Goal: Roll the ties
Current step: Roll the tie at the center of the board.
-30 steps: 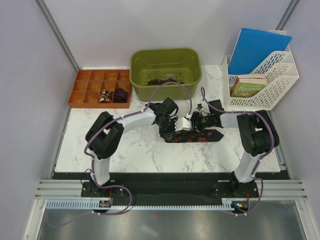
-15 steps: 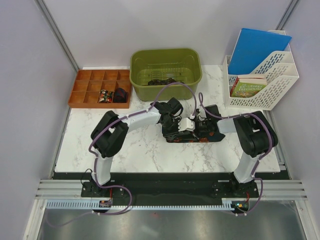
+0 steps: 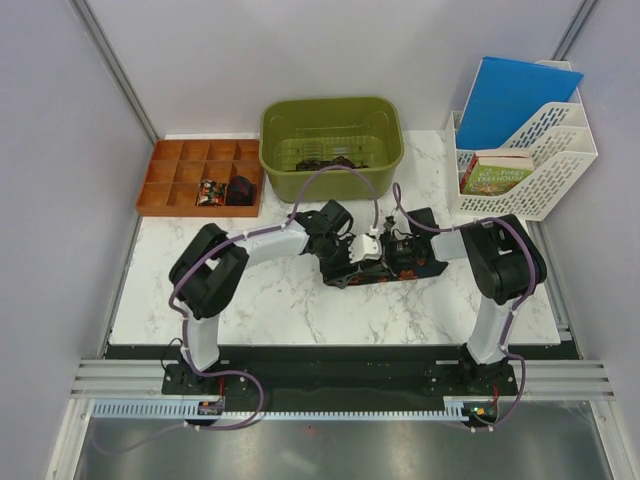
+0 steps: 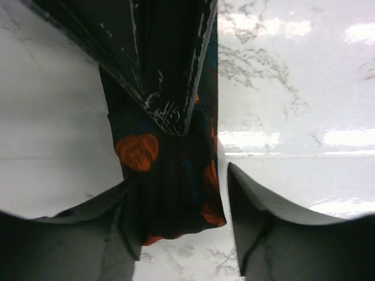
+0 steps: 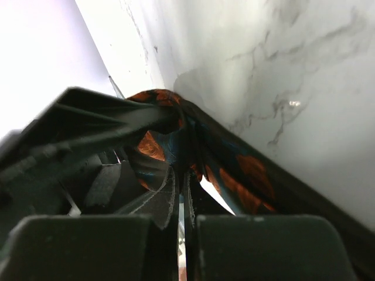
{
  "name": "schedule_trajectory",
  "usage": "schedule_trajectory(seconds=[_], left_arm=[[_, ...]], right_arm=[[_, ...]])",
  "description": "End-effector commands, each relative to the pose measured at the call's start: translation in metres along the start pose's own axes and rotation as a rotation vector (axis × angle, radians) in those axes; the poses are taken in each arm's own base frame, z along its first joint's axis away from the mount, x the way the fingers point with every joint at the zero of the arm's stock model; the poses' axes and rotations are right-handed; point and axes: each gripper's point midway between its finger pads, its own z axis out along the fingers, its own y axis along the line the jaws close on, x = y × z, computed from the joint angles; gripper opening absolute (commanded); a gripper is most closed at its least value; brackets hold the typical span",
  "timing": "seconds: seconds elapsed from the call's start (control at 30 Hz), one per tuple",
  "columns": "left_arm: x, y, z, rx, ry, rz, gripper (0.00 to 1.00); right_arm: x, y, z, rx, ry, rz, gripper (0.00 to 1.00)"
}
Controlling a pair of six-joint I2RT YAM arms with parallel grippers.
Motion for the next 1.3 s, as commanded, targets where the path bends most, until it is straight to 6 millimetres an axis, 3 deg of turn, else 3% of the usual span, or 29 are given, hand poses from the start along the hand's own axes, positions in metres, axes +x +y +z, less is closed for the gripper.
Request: schedule_trajectory(seconds=[0.0, 0.07, 0.1, 0.17, 0.27, 0.6, 0.73, 0.83, 0.93, 0.97, 1.1, 1.17, 1.2, 1.27], left_arm=[[-0.009, 0.003, -0.021, 0.013, -0.222, -0.136, 0.67], [-0.026, 0.019, -0.041, -0.047, -0.356, -0.144, 0.75], [-0.018, 0.011, -0.038, -0.033, -0.376, -0.165, 0.80], [-0.027, 0.012, -0.051, -0.074, -0.455, -0.151, 0.87], [-0.026, 0.010, -0.046, -0.079, -0.487, -0.148, 0.91], [-0.034, 0.019, -0.030, -0.083, -0.509, -0.116, 0.91], [-0.040, 0.011, -0.023, -0.066, -0.509, -0.045, 0.89], [-0.040, 0.006, -0.017, -0.065, -0.492, -0.003, 0.86], [-0.036, 0.003, -0.011, -0.066, -0.452, 0.017, 0.73], [-0.033, 0.002, -0.009, -0.063, -0.438, 0.019, 0.65], [-0.025, -0.002, -0.005, -0.064, -0.342, 0.038, 0.50], [-0.022, -0.008, -0.002, -0.049, -0.283, 0.043, 0.39], [-0.025, -0.001, -0.002, -0.068, -0.256, 0.038, 0.36], [-0.011, -0.010, 0.000, -0.023, -0.164, -0.005, 0.28]], right_arm=[[-0.005, -0.043, -0.002, 0.139, -0.009, -0.017, 0.00], [-0.006, -0.045, -0.002, 0.140, -0.009, -0.019, 0.00], [-0.005, -0.046, -0.002, 0.139, -0.007, -0.022, 0.00], [-0.005, -0.050, -0.001, 0.144, -0.003, -0.034, 0.00], [-0.006, -0.055, -0.002, 0.150, -0.003, -0.037, 0.00], [-0.001, -0.068, -0.003, 0.183, 0.022, -0.025, 0.00], [-0.001, -0.069, -0.003, 0.193, 0.026, -0.025, 0.00], [-0.001, -0.070, -0.004, 0.193, 0.026, -0.025, 0.00], [-0.002, -0.068, -0.003, 0.190, 0.027, -0.026, 0.00], [-0.003, -0.067, -0.003, 0.185, 0.027, -0.027, 0.00], [-0.007, -0.057, -0.004, 0.162, 0.022, -0.040, 0.00], [-0.009, -0.047, -0.005, 0.151, 0.013, -0.052, 0.08], [-0.010, -0.042, -0.007, 0.137, 0.008, -0.057, 0.11], [-0.016, -0.028, -0.010, 0.119, -0.008, -0.081, 0.19]])
